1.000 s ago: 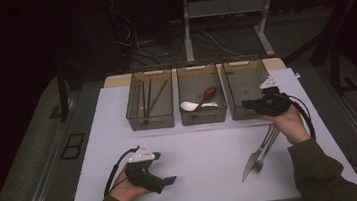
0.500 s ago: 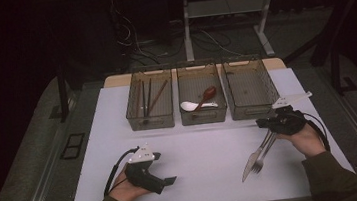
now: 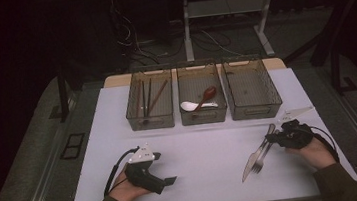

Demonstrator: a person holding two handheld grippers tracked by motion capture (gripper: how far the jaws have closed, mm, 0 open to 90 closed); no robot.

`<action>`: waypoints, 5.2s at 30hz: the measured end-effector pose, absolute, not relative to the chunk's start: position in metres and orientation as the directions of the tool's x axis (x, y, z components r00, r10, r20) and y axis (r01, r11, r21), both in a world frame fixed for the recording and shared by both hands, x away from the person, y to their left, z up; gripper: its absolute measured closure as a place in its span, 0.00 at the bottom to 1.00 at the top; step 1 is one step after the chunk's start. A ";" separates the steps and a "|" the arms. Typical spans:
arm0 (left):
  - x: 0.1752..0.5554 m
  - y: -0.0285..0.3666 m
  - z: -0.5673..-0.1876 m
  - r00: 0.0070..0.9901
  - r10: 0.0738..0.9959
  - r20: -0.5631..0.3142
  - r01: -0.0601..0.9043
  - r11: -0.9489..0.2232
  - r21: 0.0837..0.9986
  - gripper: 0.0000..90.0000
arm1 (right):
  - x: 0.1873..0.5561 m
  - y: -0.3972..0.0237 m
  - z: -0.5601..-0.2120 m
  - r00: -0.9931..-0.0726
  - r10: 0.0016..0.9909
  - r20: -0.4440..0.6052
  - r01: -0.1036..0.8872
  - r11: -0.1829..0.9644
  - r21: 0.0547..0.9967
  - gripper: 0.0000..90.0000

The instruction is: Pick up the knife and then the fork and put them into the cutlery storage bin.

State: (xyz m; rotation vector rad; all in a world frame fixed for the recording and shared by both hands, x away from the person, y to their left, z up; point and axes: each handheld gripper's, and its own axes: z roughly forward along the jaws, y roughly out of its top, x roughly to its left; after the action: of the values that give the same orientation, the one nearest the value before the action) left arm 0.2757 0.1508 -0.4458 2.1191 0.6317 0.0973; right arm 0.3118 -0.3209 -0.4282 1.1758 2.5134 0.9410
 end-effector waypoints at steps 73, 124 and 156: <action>0.276 0.149 -0.446 0.877 0.452 -0.159 0.393 -0.487 0.780 0.00 | 0.270 -0.311 -0.405 -0.875 0.484 0.025 0.465 0.823 0.327 0.82; 0.276 0.149 -0.446 0.877 0.455 -0.156 0.382 -0.460 0.802 0.00 | 0.298 -0.306 -0.405 -0.799 0.600 0.029 0.538 0.692 0.482 0.94; 0.277 0.154 -0.445 0.872 0.463 -0.163 0.391 -0.457 0.799 0.00 | 0.334 -0.327 -0.378 -0.632 0.765 0.119 0.554 0.339 0.760 0.95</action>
State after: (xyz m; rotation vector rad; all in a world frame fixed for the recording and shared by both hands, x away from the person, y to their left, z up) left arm 0.2766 0.1543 -0.4453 2.1011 0.6173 0.0959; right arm 0.3340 -0.3271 -0.3777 1.1859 2.3460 1.1750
